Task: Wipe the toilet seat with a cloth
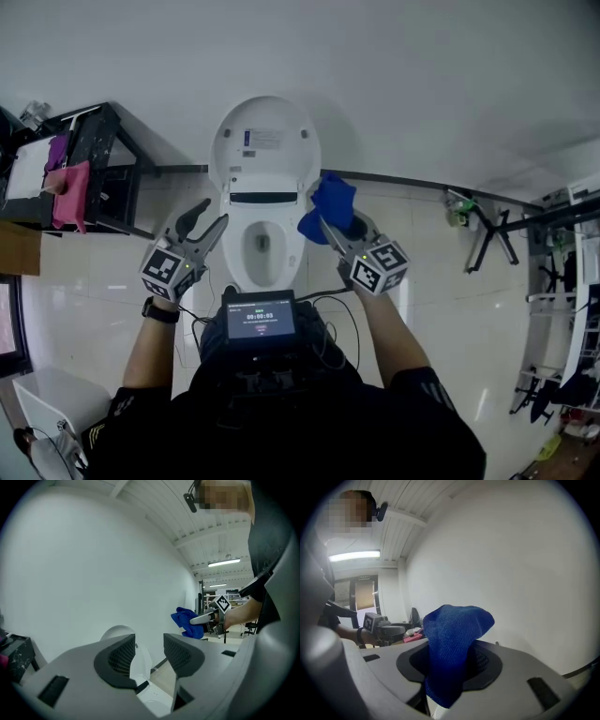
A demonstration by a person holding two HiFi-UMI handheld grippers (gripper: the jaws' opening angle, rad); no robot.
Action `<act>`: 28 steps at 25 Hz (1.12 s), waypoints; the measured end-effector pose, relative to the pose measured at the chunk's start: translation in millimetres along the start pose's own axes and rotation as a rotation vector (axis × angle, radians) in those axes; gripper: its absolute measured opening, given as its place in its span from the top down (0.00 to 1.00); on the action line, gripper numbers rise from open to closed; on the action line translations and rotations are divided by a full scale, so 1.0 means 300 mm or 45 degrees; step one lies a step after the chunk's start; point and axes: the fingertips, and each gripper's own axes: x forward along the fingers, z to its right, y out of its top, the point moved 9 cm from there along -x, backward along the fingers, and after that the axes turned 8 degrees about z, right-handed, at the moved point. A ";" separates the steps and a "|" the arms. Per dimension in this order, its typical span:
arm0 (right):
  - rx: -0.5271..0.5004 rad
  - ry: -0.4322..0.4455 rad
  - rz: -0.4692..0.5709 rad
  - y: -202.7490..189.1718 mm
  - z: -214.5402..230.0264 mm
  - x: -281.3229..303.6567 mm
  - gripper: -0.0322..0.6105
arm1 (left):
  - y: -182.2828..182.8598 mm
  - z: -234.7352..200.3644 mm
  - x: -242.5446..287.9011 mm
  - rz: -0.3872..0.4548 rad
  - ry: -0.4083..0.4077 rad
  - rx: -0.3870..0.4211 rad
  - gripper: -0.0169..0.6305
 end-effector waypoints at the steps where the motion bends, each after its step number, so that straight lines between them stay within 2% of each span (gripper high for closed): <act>1: -0.006 0.002 -0.009 -0.004 0.005 0.006 0.69 | -0.002 -0.002 0.005 -0.003 -0.003 -0.001 0.67; 7: -0.050 0.021 -0.078 -0.044 0.046 0.069 0.69 | -0.043 -0.021 0.037 -0.039 -0.033 -0.016 0.67; 16: -0.028 0.048 -0.212 -0.187 0.144 0.178 0.69 | -0.172 -0.035 0.115 -0.121 -0.085 -0.068 0.63; 22: -0.039 0.077 -0.344 -0.355 0.205 0.282 0.69 | -0.273 -0.046 0.172 -0.173 -0.114 -0.099 0.62; 28: -0.155 0.135 -0.533 -0.584 0.310 0.389 0.69 | -0.416 -0.028 0.206 -0.227 -0.113 -0.169 0.62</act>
